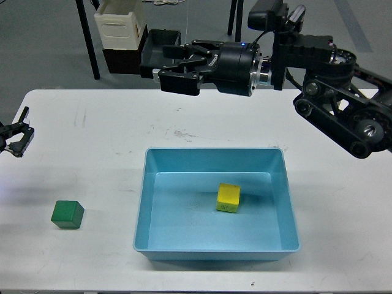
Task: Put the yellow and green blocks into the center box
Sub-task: 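Withdraw the right gripper up and out of view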
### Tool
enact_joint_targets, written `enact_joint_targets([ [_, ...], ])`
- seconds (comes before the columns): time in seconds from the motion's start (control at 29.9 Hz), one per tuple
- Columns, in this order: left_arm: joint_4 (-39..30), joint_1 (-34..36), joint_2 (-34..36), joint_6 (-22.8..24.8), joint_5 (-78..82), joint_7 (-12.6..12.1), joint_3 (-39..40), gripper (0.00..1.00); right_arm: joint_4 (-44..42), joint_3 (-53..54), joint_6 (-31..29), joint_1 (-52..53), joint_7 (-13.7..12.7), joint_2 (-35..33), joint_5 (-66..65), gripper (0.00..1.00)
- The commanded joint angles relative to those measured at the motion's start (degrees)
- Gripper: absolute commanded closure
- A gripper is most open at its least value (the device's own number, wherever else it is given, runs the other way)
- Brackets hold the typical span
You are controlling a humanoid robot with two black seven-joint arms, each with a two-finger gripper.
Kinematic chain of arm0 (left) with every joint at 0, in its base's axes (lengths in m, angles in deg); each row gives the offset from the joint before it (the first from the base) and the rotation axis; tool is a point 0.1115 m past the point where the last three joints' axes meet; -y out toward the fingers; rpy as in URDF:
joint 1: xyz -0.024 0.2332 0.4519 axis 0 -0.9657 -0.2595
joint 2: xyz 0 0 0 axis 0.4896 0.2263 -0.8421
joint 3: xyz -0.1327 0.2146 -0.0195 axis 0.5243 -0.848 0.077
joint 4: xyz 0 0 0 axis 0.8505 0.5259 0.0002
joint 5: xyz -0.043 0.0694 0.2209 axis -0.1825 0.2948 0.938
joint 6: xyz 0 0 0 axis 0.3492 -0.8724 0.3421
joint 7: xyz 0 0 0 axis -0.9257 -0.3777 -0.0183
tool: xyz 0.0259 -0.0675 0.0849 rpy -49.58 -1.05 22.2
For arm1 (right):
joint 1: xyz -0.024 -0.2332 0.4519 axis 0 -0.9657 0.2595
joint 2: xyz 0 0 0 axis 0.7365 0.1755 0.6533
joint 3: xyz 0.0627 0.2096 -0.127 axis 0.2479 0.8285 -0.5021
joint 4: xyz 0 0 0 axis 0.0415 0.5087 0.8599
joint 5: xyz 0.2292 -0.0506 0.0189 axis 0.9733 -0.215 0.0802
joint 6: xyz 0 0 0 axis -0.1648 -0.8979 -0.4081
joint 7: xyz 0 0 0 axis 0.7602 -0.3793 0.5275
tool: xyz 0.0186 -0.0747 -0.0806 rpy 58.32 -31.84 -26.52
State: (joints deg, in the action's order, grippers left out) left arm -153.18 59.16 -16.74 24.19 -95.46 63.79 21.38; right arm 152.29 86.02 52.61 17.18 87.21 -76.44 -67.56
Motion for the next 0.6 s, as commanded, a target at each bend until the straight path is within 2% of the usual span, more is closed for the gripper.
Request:
enact_joint_targets([
  [0.0,2.9,2.5,1.4,2.9,6.9,0.7,0.2,0.0,2.0,5.9,4.6,-6.6,-3.3,2.1,6.6,0.11],
  [0.1,3.3,3.6,3.2,3.3,12.3,3.0,1.7,0.0,5.6,10.9,4.6,-10.9,-6.0,2.1,16.4,0.08],
  [0.17,3.7,4.2,4.6,3.3,17.0,7.0,2.4,0.01,7.8,15.3,4.5,-14.0,-8.2,2.1,21.5,0.05],
  [0.23,4.4,6.0,5.5,2.7,22.9,13.0,2.3,0.01,9.3,19.9,4.5,-17.4,-10.1,2.1,25.3,0.04],
  [0.33,5.8,7.6,5.5,1.1,31.7,22.4,2.4,0.02,11.4,26.5,4.7,-22.4,-10.7,2.1,28.0,0.04],
  [0.37,5.9,7.8,5.5,0.0,34.0,24.6,2.4,0.02,12.2,28.4,5.2,-24.1,-10.7,2.1,28.0,0.03],
  [0.47,5.9,7.9,5.7,-4.3,40.4,24.6,2.4,0.01,17.0,33.9,5.6,-30.7,-10.6,1.9,28.0,0.03],
  [0.57,5.8,7.8,6.1,-5.5,43.1,24.6,2.4,0.01,22.6,37.2,5.9,-37.7,-10.2,1.4,28.0,0.02],
])
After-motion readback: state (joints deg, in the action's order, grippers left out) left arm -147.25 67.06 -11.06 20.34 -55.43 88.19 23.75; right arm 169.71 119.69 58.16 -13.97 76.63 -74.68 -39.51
